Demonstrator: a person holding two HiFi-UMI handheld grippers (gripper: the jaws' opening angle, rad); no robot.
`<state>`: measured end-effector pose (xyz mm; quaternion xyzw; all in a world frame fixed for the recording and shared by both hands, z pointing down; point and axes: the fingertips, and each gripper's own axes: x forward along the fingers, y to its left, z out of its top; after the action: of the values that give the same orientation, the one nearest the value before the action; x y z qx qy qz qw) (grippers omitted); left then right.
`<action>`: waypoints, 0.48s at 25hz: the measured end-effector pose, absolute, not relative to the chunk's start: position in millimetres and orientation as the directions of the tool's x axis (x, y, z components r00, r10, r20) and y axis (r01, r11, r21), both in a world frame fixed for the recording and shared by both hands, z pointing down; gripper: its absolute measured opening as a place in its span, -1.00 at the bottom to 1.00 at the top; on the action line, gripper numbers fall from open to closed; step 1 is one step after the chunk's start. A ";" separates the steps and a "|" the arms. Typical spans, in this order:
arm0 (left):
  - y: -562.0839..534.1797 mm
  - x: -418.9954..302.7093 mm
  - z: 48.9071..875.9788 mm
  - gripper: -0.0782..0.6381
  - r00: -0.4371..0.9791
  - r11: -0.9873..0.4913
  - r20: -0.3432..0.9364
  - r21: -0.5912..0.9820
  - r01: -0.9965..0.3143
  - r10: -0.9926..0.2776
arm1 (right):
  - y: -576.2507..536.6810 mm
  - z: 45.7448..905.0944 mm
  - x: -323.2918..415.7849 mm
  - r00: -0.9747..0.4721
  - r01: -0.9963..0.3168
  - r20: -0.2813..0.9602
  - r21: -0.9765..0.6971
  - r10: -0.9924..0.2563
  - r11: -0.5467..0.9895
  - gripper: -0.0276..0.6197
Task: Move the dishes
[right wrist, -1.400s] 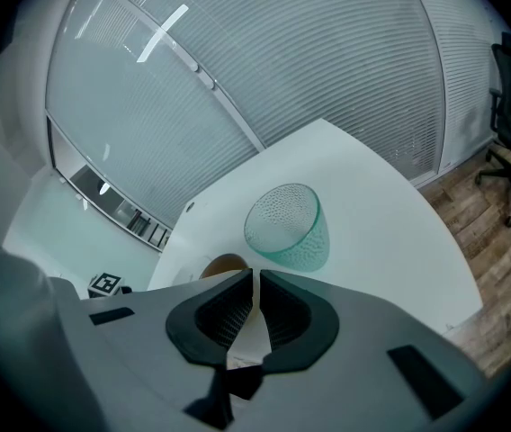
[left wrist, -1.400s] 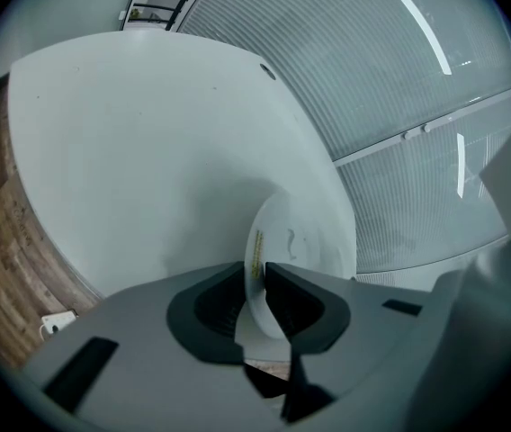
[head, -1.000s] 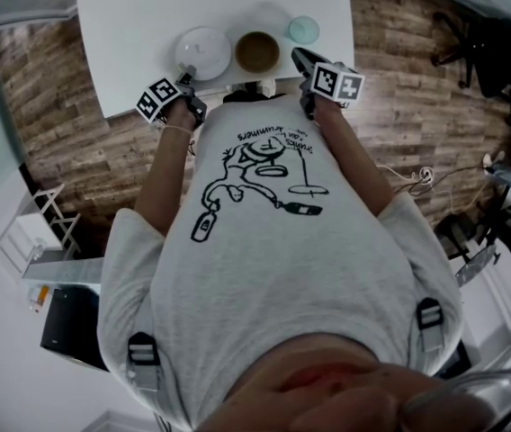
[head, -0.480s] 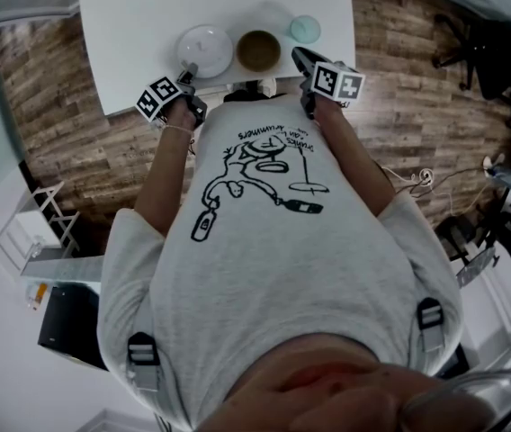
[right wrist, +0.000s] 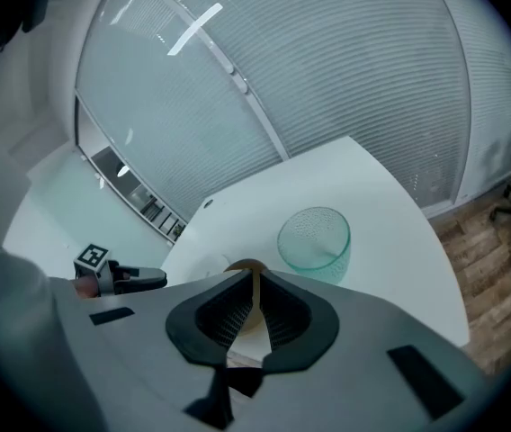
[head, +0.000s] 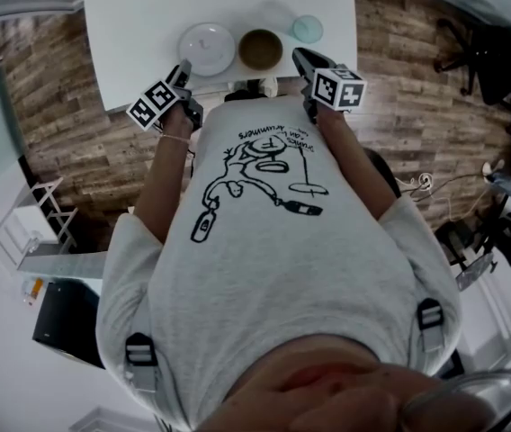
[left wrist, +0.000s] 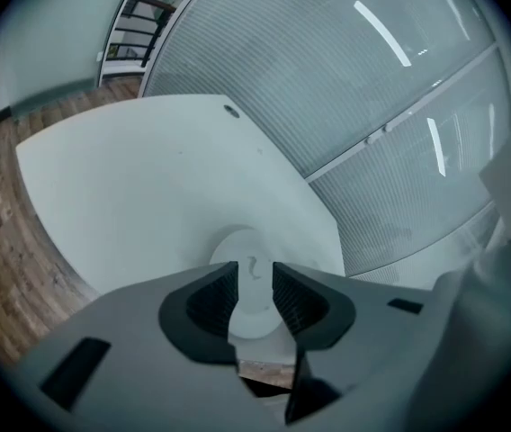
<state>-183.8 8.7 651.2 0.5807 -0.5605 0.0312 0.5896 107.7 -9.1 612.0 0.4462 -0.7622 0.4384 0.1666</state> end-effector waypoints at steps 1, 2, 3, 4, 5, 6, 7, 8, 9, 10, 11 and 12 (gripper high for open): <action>6.9 -183.6 643.2 -0.49 0.363 0.296 0.687 0.644 -0.705 -0.629 | -9.5 606.3 105.8 -0.547 -0.830 0.642 -0.499 -0.537 0.249 -0.76; 5.4 -183.7 635.7 -0.52 0.356 0.268 0.678 0.635 -0.724 -0.644 | -10.0 599.9 103.7 -0.546 -0.835 0.641 -0.470 -0.540 0.286 -0.77; 4.3 -183.9 628.4 -0.55 0.349 0.241 0.668 0.625 -0.742 -0.658 | -10.6 592.6 101.3 -0.544 -0.839 0.638 -0.437 -0.545 0.325 -0.76; 3.3 -183.8 621.1 -0.58 0.345 0.214 0.657 0.617 -0.758 -0.671 | -11.4 584.6 98.5 -0.542 -0.840 0.632 -0.403 -0.553 0.363 -0.77; 2.5 -182.9 613.5 -0.60 0.344 0.190 0.644 0.611 -0.768 -0.683 | -12.5 576.0 95.7 -0.543 -0.839 0.623 -0.375 -0.563 0.395 -0.77; 1.5 -180.5 605.6 -0.61 0.347 0.166 0.630 0.610 -0.775 -0.695 | -13.8 567.6 93.4 -0.546 -0.836 0.611 -0.354 -0.573 0.420 -0.77; 0.4 -176.6 596.9 -0.62 0.354 0.142 0.615 0.611 -0.779 -0.704 | -15.1 559.3 91.4 -0.552 -0.832 0.597 -0.340 -0.582 0.439 -0.77; -0.8 -171.7 586.9 -0.65 0.362 0.114 0.599 0.610 -0.784 -0.714 | -16.2 551.1 89.3 -0.558 -0.827 0.583 -0.331 -0.590 0.455 -0.77; -2.4 -166.9 575.3 -0.67 0.370 0.078 0.583 0.601 -0.795 -0.723 | -17.2 542.7 86.6 -0.564 -0.822 0.570 -0.319 -0.598 0.472 -0.77; -4.6 -162.1 562.1 -0.68 0.374 0.034 0.568 0.580 -0.814 -0.733 | -18.0 534.0 83.4 -0.567 -0.818 0.559 -0.298 -0.605 0.492 -0.77; -7.7 -156.9 547.3 -0.70 0.377 -0.019 0.550 0.547 -0.837 -0.745 | -18.8 525.1 80.1 -0.569 -0.814 0.549 -0.269 -0.612 0.515 -0.77; -11.7 -150.6 531.7 -0.72 0.382 -0.078 0.529 0.508 -0.858 -0.758 | -19.4 516.2 76.6 -0.571 -0.809 0.540 -0.239 -0.619 0.537 -0.77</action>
<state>-150.6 -11.7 531.7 0.7314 -0.5523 0.0635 0.3950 76.6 -19.4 516.2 0.4180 -0.8537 0.2379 0.1996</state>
